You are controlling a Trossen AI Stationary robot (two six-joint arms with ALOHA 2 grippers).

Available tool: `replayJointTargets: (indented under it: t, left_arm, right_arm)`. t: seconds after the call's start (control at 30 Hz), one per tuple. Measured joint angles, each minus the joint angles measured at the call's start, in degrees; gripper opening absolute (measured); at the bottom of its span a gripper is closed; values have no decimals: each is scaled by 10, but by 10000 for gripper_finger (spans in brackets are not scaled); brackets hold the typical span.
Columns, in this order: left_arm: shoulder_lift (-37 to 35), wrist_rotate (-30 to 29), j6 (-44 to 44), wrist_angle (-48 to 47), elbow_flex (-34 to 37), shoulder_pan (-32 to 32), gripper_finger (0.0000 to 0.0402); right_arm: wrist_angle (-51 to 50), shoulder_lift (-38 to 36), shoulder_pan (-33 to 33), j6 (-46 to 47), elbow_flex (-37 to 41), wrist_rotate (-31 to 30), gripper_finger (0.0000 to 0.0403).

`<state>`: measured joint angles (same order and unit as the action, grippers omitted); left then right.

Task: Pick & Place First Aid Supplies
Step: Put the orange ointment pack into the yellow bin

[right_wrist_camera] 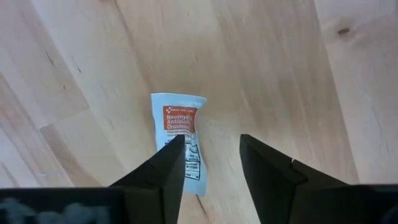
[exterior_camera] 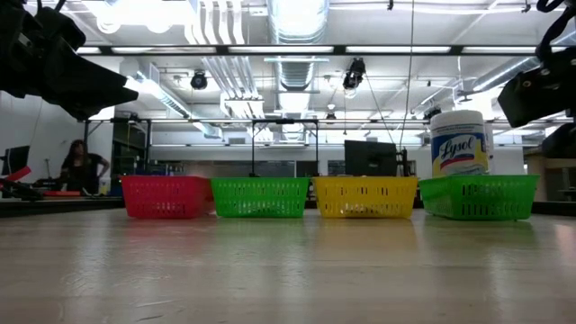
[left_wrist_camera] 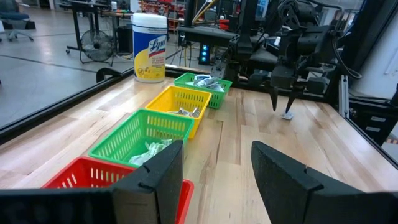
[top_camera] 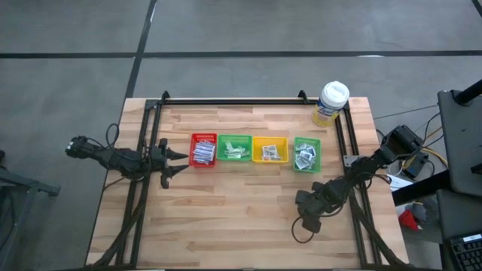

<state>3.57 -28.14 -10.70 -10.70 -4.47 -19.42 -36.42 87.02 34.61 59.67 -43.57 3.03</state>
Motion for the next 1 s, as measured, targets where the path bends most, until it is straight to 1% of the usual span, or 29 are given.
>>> replayJointTargets:
  t: [0.3, 0.53, 0.67, 0.83, 1.0]
  left_arm:
    - [0, 0, 0, 0, 0, 0, 188]
    - [0, 0, 0, 0, 0, 0, 188]
    - [0, 0, 0, 0, 0, 0, 188]
    - [0, 0, 0, 0, 0, 0, 188]
    - [0, 0, 0, 0, 0, 0, 188]
  right_arm:
    - [4, 5, 0, 8, 2, -31, 153]
    - [7, 34, 0, 1, 1, -30, 151]
    - [7, 36, 0, 0, 2, -33, 146]
    - [-9, 36, 0, 13, 2, -34, 128]
    - [-17, 37, 0, 21, 5, -35, 93]
